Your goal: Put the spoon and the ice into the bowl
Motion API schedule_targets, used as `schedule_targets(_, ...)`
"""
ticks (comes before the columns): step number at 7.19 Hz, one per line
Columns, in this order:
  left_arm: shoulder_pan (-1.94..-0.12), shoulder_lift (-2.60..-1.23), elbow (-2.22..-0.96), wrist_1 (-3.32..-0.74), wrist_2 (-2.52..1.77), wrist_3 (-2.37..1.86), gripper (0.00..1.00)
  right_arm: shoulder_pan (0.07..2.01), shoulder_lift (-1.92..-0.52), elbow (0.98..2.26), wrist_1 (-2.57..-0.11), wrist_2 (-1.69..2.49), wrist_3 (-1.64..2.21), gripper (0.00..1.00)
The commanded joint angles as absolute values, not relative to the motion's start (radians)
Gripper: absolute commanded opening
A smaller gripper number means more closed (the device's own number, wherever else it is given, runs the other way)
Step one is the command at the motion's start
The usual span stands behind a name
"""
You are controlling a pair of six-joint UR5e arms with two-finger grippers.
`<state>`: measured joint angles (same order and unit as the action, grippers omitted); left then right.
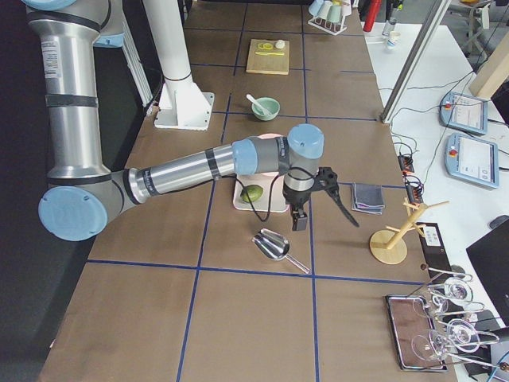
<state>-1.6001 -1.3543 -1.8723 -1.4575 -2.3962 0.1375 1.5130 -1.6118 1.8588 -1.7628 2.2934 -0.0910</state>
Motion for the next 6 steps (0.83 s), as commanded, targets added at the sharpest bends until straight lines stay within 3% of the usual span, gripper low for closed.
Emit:
schedule_targets(1,-1.601,-1.359,-1.881,-1.459,-2.39,0.147,1.0,1.578,-1.721,1.856,-1.761,2.307,-0.15,0.99)
schedule_targets(6,-1.605,-1.359,-1.875,-1.471,-2.398,0.147,1.0,1.578,-1.718,1.861,-1.761,2.307,-0.143,1.0)
